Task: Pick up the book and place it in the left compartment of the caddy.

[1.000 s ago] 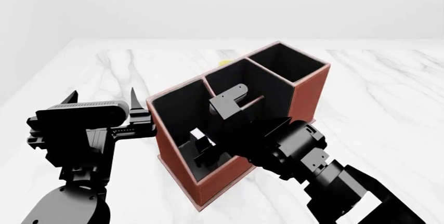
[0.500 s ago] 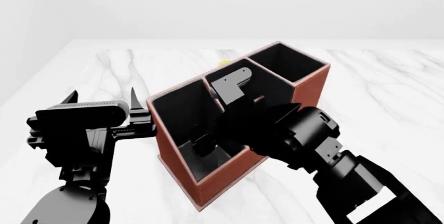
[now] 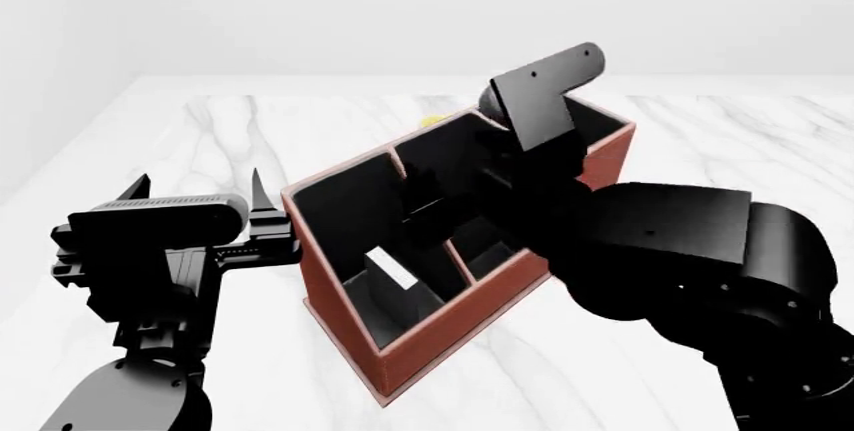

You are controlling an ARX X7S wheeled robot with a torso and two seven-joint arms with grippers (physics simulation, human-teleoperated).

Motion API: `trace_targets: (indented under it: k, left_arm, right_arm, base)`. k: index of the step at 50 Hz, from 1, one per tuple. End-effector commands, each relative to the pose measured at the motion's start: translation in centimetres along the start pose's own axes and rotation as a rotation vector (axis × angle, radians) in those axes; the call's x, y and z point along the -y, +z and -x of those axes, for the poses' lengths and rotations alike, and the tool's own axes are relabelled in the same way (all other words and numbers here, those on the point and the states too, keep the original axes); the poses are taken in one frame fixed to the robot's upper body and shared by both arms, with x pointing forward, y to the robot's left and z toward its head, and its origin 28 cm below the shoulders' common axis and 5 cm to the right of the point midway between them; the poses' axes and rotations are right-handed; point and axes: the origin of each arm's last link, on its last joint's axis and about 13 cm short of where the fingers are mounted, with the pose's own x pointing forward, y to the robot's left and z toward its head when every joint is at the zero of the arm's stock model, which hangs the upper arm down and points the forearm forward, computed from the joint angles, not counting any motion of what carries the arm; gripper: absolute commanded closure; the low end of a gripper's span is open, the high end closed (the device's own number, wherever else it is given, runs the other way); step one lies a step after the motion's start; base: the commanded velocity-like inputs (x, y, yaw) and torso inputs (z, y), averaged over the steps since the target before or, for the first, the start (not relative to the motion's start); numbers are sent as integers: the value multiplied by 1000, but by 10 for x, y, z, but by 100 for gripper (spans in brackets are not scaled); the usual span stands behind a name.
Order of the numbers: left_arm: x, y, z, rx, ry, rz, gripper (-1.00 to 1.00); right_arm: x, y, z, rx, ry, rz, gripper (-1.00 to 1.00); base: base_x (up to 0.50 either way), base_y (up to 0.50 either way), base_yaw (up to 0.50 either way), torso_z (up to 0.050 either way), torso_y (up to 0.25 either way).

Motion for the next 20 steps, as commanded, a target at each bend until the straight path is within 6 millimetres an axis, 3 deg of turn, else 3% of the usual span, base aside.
trace_targets:
  k: [1, 6, 15, 20]
  left_arm:
    - [0, 0, 0, 0, 2, 1, -100]
    - [1, 1, 2, 3, -4, -2, -100]
    - [2, 0, 1, 2, -9, -5, -100]
    - [1, -1, 0, 2, -11, -4, -100]
  right_arm:
    - [-15, -50, 41, 308, -277, 135, -100]
    - [-17, -70, 53, 452, -415, 77, -100]
    - [-16, -77, 61, 535, -442, 23, -100]
    - [-15, -73, 64, 665, -491, 7, -100]
  base:
    - [0, 0, 0, 0, 0]
    - [0, 0, 0, 0, 0]
    - [0, 0, 0, 0, 0]
    - [0, 0, 0, 0, 0]
